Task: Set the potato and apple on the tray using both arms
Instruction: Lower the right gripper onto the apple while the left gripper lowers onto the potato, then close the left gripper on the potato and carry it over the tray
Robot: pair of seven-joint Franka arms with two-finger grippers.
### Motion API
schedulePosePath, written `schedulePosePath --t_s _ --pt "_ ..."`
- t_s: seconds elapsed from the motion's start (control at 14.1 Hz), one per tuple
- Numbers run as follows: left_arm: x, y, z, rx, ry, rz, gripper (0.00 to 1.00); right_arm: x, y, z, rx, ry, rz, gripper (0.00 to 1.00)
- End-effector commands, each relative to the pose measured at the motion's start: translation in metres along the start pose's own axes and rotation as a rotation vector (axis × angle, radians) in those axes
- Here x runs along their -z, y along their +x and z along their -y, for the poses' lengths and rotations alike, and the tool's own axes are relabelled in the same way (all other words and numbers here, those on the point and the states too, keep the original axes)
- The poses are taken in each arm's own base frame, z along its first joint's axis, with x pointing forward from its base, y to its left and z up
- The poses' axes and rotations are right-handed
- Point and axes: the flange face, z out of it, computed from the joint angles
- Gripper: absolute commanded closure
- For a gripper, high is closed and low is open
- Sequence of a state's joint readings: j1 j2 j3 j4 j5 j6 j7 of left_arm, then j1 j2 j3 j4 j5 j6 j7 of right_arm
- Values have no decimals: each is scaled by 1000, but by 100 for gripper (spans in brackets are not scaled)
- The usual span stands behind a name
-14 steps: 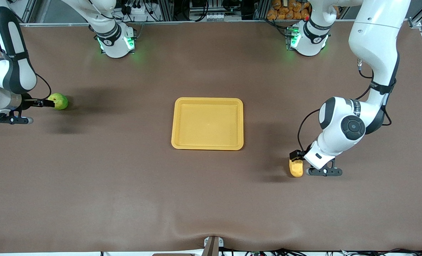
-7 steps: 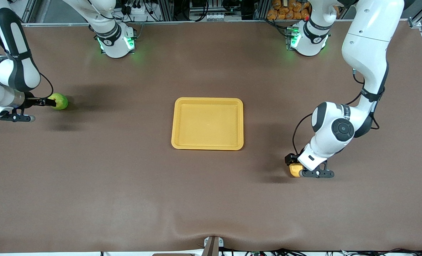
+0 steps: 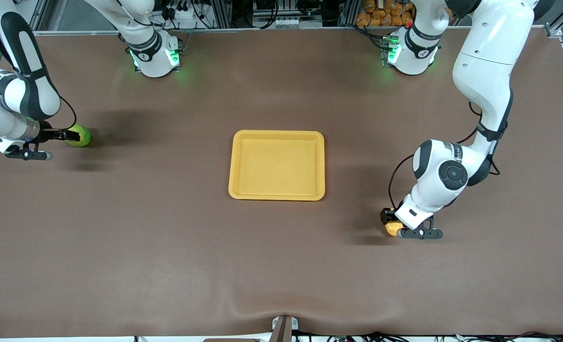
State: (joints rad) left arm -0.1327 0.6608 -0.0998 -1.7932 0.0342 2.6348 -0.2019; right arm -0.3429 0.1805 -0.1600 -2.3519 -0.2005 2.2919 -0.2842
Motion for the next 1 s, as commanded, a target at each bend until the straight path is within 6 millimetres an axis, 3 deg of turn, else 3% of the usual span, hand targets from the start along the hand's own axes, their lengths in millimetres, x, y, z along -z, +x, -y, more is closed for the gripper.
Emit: schedulePosePath --t_s 0.0,0.21,0.36,0.71,0.93 --pt "-1 0 0 16 1 -14 50 -7 -10 -6 4 -11 -8 0" --pt "0 0 1 18 1 -14 72 -17 -14 -9 -4 -6 -14 0" --pt "4 1 1 14 1 -14 80 -26 -15 -7 -4 -3 -14 0" --pt "26 5 -6 6 6 1 81 -45 -18 -2 0 -4 -49 0" --pt "37 4 -14 -5 10 19 81 -51 -21 -10 -13 2 -50 0"
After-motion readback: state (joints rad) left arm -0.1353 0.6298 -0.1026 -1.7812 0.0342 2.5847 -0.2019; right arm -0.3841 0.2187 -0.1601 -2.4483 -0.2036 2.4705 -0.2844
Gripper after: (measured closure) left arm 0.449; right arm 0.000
